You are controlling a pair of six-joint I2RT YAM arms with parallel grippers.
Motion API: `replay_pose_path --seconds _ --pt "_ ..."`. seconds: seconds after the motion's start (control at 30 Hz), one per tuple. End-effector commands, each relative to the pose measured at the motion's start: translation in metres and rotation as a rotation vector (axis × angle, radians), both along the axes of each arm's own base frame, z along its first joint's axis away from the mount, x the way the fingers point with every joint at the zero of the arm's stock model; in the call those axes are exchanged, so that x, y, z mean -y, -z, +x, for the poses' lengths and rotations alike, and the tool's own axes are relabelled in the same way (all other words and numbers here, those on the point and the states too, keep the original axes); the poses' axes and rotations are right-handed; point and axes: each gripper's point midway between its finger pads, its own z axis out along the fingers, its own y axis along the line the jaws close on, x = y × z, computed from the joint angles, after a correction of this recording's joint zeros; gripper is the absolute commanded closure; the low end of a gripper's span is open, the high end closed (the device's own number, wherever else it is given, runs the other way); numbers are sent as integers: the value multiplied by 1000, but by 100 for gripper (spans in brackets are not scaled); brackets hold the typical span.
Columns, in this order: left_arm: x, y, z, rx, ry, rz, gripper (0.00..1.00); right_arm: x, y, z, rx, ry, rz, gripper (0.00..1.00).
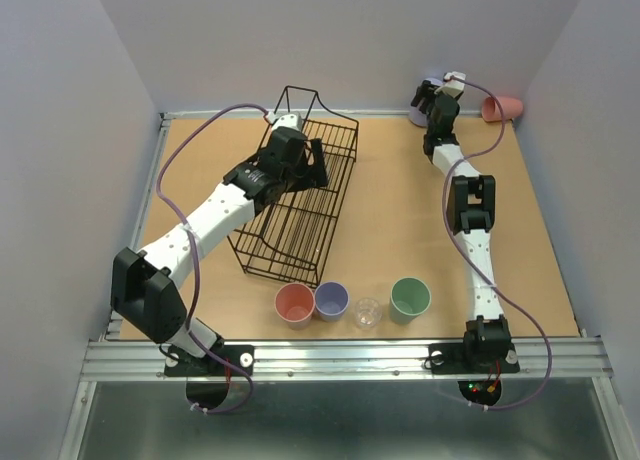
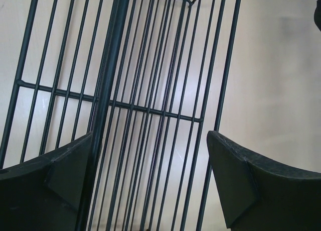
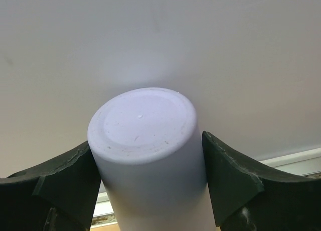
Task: Load the cups into the dish rack
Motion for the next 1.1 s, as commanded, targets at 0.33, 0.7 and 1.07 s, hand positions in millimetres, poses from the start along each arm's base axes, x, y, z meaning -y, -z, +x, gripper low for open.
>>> replay_pose_path --seconds 0.33,0.7,1.07 --pt "-30 -30 -12 110 -25 14 2 3 -47 -19 -11 79 -60 100" --pt "-44 -54 -26 207 -14 -9 2 -27 -108 -83 -20 49 -2 100" --pt "-56 -105 -40 375 11 -56 1 -71 -196 -178 26 -43 467 100"
